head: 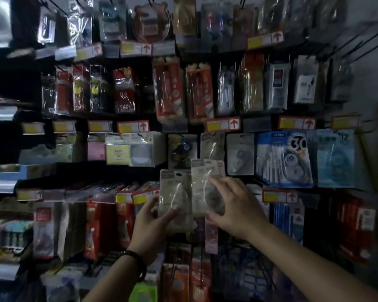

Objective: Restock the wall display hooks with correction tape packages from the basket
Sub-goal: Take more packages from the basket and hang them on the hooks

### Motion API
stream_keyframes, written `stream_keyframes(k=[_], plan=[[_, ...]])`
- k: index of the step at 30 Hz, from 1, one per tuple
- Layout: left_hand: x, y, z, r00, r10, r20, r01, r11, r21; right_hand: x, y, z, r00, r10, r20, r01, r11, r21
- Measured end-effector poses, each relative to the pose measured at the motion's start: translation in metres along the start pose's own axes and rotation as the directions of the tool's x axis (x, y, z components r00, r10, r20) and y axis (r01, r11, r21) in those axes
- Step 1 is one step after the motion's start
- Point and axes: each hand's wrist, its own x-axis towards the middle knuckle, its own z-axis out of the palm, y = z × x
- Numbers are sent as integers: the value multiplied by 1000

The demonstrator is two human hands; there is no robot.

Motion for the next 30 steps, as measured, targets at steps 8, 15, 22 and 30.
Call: stream_keyframes(k=[8, 15, 22, 30], plan=[[41, 27, 4, 997, 55, -47, -56, 998, -8, 54, 26, -1, 993, 65, -94, -86, 965, -247], [51, 28, 8, 999, 46, -16, -46, 999, -8, 76, 33, 2, 988, 102, -116, -132, 947, -294], [54, 25, 8, 1000, 28, -4, -28, 1000, 6, 84, 29, 0, 986, 97, -137, -136, 938, -319], [54, 25, 10, 1000, 6, -12, -6, 1000, 9, 100, 29, 5, 988, 151, -38, -155, 933, -324]])
